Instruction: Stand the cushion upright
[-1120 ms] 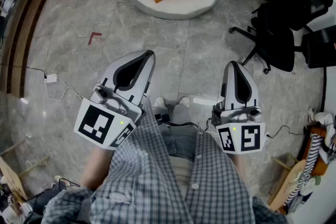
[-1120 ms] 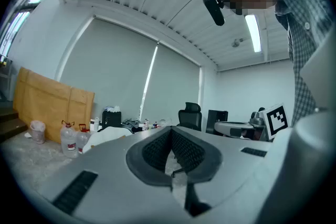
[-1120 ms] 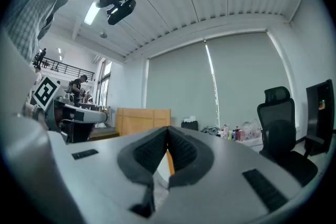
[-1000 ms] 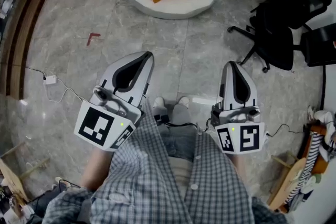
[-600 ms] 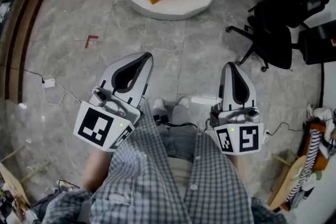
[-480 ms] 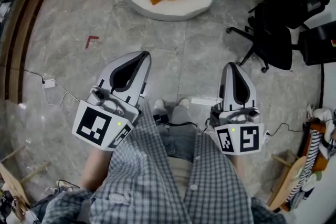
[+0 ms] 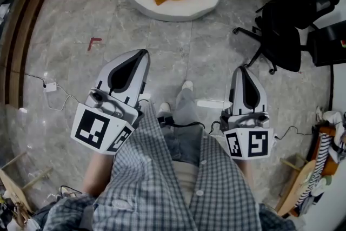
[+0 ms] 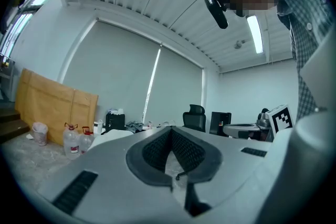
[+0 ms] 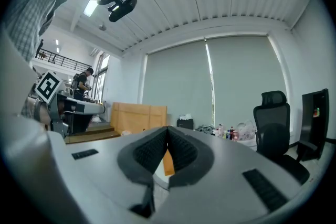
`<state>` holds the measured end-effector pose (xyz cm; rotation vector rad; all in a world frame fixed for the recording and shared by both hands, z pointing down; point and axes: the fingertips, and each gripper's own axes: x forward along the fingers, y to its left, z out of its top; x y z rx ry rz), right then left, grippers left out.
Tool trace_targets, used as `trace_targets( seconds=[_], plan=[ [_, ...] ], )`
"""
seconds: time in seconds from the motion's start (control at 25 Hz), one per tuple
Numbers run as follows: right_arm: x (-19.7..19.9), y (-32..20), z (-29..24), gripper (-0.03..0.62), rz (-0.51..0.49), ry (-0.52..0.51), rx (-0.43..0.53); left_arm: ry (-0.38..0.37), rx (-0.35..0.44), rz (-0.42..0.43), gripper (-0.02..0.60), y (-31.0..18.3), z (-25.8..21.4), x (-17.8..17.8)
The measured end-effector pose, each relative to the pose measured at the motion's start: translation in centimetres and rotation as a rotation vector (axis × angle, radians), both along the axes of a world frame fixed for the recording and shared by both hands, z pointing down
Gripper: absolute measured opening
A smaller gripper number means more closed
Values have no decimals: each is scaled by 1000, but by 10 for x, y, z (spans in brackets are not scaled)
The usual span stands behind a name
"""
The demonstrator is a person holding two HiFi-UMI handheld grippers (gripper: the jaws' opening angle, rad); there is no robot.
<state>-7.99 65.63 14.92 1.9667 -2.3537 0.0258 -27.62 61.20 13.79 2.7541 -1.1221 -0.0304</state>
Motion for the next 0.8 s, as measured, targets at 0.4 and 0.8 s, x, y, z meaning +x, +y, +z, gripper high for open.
trace_targets(
  seconds=[0.4,0.8],
  plan=[
    [7,-45,3,6,-51,-7,1,-16,-13,-58,5,-35,5,6],
    [56,-125,6,6,-68,-6,-20,-61,-43,-98,5,-109,17,43]
  ],
)
